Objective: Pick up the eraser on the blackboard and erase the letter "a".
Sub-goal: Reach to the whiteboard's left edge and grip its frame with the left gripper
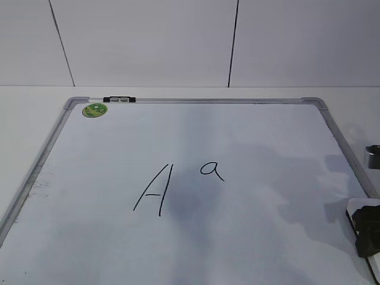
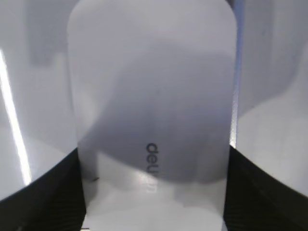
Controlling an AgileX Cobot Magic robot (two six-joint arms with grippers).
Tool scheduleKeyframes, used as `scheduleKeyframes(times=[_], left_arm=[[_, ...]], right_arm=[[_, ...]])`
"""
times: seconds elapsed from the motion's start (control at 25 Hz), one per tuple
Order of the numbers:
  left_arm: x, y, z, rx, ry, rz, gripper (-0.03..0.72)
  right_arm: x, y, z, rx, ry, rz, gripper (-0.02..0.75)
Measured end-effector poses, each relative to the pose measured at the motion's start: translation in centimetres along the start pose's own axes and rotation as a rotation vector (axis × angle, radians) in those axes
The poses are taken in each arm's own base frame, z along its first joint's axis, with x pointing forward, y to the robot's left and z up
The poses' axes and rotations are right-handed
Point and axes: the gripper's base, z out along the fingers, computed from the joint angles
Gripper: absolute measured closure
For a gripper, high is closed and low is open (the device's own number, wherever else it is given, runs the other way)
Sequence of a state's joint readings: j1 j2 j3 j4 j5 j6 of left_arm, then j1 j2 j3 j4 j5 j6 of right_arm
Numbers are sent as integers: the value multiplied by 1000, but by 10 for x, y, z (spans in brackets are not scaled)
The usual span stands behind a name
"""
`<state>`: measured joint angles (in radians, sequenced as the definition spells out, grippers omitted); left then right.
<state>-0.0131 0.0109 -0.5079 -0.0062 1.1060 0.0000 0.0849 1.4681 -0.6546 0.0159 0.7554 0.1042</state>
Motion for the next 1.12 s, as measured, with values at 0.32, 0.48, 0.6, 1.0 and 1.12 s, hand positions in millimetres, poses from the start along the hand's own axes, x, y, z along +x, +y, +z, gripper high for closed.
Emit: scheduleKeyframes(times=[0.32,0.48,0.6,1.0,1.12], left_arm=[[0,0,0,0,0,0,453],[0,0,0,0,0,0,453],[0,0,0,0,0,0,453],[0,0,0,0,0,0,454],[0,0,0,0,0,0,453]], right_arm=[[0,0,0,2,1,-2,167],[0,0,0,2,1,-2,174],[0,0,0,5,1,-5,176],[0,-1,0,11,0,-12,176],[0,-1,0,11,0,-12,176]])
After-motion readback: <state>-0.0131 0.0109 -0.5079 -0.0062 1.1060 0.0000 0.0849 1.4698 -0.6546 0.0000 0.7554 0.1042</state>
